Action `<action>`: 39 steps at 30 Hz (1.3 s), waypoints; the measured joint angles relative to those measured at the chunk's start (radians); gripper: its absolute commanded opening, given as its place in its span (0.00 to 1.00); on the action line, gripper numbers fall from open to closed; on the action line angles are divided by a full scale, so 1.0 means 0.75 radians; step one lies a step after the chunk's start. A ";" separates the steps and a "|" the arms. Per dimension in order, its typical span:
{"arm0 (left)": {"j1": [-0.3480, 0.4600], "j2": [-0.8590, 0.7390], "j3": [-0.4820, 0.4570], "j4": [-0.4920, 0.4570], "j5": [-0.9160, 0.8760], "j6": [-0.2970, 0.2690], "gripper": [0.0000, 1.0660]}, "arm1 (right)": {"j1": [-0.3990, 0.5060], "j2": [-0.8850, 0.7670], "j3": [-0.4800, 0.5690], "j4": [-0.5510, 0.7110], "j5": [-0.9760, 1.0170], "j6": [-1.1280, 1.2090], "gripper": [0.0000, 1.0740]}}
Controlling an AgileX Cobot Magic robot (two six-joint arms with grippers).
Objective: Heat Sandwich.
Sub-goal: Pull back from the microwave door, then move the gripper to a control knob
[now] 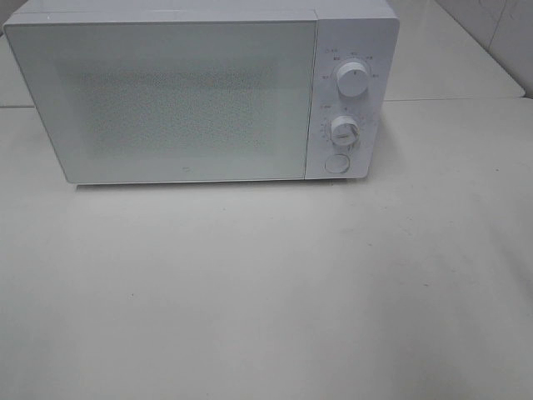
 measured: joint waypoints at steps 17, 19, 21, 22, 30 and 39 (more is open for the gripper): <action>0.000 0.000 0.000 0.000 0.000 0.000 0.92 | 0.000 0.256 0.056 -0.001 -0.532 0.061 0.70; 0.000 0.000 0.000 0.000 0.000 0.000 0.92 | 0.000 0.292 0.127 0.000 -0.689 0.061 0.70; 0.000 0.000 0.000 0.000 0.000 0.000 0.92 | 0.001 0.316 0.176 0.015 -0.781 0.061 0.70; 0.000 0.000 0.000 0.000 0.000 0.000 0.92 | 0.001 0.316 0.176 0.015 -0.781 0.061 0.70; 0.000 0.000 0.000 0.000 0.000 0.000 0.92 | 0.189 0.448 0.353 0.279 -1.183 -0.163 0.70; 0.000 0.000 0.000 0.000 0.000 0.000 0.92 | 0.488 0.633 0.387 0.647 -1.499 -0.477 0.70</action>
